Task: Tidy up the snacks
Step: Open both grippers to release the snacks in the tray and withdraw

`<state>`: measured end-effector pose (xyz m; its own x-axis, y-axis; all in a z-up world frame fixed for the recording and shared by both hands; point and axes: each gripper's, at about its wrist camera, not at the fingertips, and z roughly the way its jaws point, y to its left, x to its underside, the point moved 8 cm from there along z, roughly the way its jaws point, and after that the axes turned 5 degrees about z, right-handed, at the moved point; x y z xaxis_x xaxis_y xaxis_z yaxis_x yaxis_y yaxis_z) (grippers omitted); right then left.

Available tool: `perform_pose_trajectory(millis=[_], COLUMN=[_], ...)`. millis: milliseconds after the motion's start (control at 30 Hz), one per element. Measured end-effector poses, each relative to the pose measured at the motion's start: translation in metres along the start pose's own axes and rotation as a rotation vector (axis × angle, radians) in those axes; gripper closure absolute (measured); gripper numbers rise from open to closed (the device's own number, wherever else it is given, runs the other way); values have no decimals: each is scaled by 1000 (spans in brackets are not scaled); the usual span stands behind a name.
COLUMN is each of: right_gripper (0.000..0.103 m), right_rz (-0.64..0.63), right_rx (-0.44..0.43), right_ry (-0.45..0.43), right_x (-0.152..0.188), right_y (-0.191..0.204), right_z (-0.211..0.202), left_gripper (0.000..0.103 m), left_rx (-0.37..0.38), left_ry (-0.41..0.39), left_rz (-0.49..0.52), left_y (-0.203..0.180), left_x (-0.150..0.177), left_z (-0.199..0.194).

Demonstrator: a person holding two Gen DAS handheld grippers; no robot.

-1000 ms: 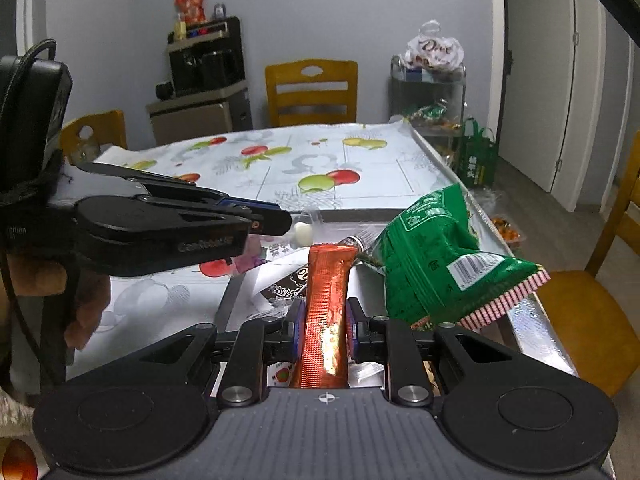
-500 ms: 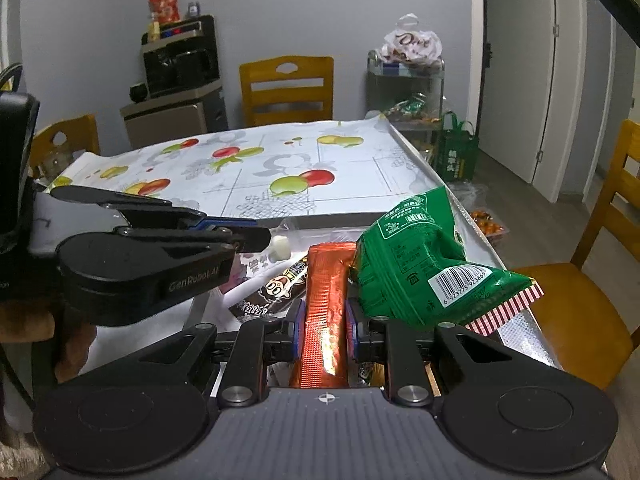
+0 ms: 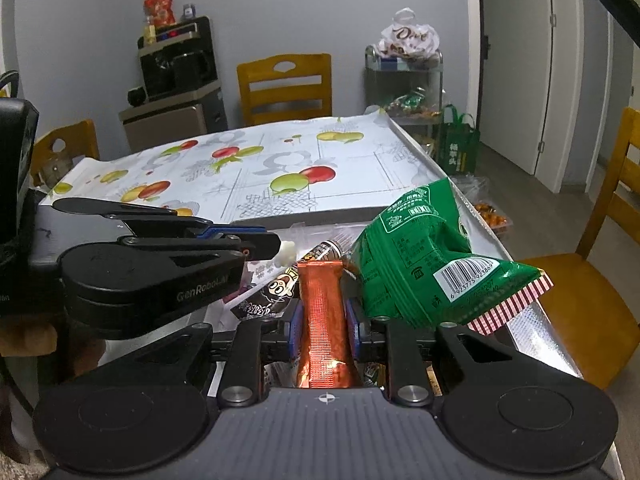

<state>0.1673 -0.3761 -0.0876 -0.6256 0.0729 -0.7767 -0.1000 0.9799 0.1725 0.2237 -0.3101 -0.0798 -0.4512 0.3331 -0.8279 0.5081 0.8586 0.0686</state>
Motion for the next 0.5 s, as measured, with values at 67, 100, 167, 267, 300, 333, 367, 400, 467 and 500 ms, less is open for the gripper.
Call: perform_pose_trajectory(millis=[67, 100, 167, 267, 300, 333, 367, 400, 467, 500], right_gripper=[74, 69, 63, 57, 52, 48, 46, 44, 42, 40], right_rz=[1, 3, 0, -5, -4, -6, -11, -16, -22, -24], right_rx=[-3, -8, -14, -24, -29, -33, -33, -32, -33, -33], right_ry=[-1, -4, -10, -16, -19, -25, -31, -37, -45, -50], right_x=[0, 0, -1, 1, 1, 2, 2, 3, 4, 6], right_y=[2, 2, 4, 8, 9, 10, 11, 13, 15, 17], right_z=[-1, -2, -5, -11, -13, -17, -20, -24, -32, -36], left_gripper=[103, 103, 102, 96, 90, 74, 48, 34, 4, 4], left_rx=[3, 7, 17, 30, 36, 42, 44, 41, 26, 17], left_ry=[2, 5, 9, 23, 24, 22, 15, 1, -50, -72], left_rz=[-3, -7, -16, -25, -28, -33, -37, -41, -38, -30], left_y=[1, 2, 3, 5, 5, 5, 6, 6, 5, 5], left_x=[0, 0, 1, 2, 2, 3, 2, 2, -1, -3], left_z=[-1, -2, -5, -9, -12, -15, -19, -24, -37, -43])
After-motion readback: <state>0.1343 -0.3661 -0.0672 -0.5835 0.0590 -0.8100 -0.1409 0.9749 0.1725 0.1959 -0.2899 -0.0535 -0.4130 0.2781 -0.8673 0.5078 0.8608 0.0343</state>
